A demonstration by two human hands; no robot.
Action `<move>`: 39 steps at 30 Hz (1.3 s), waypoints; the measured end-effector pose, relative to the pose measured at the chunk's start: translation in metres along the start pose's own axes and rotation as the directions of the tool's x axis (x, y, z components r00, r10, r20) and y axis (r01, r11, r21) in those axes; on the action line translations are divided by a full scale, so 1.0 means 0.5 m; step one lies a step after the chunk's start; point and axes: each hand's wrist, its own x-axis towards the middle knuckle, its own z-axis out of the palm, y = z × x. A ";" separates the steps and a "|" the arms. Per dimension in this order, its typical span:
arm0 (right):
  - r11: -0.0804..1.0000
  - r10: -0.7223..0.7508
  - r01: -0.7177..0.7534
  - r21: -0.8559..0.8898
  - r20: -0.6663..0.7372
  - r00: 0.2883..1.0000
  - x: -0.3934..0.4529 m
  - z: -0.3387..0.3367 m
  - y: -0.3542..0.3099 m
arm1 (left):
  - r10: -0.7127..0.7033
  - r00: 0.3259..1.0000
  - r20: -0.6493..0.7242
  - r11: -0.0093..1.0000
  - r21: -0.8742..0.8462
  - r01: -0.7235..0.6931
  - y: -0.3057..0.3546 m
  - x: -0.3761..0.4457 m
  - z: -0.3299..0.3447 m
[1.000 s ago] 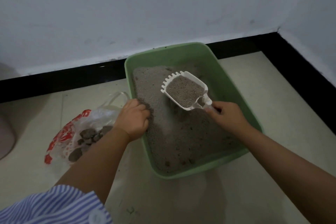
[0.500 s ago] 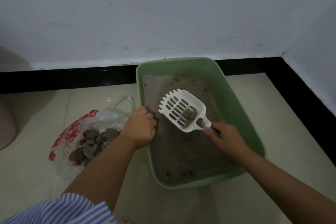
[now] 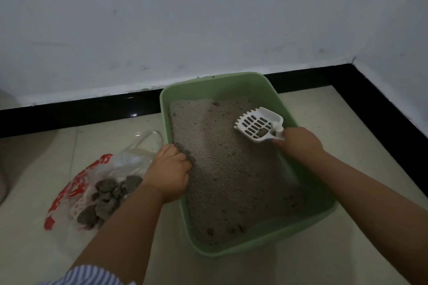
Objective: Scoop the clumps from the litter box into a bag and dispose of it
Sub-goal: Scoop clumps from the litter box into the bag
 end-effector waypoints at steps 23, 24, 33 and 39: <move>0.975 -0.130 0.127 0.182 0.004 0.992 0.077 0.085 -0.182 | 0.015 0.997 -0.075 0.993 -0.116 -0.024 -0.020 0.014 0.012; 0.970 -0.110 0.104 0.220 0.011 0.994 0.067 0.090 -0.193 | 0.016 0.998 -0.066 0.992 -0.123 -0.024 -0.020 0.015 0.012; 0.786 0.065 -0.034 0.617 -0.029 0.997 0.044 0.112 -0.200 | -0.017 1.000 -0.005 0.997 -0.079 0.017 -0.019 0.010 0.006; 0.739 -0.025 0.134 0.661 -0.171 0.985 0.035 0.099 -0.191 | -0.019 1.000 0.012 0.999 -0.047 0.019 -0.017 0.012 0.001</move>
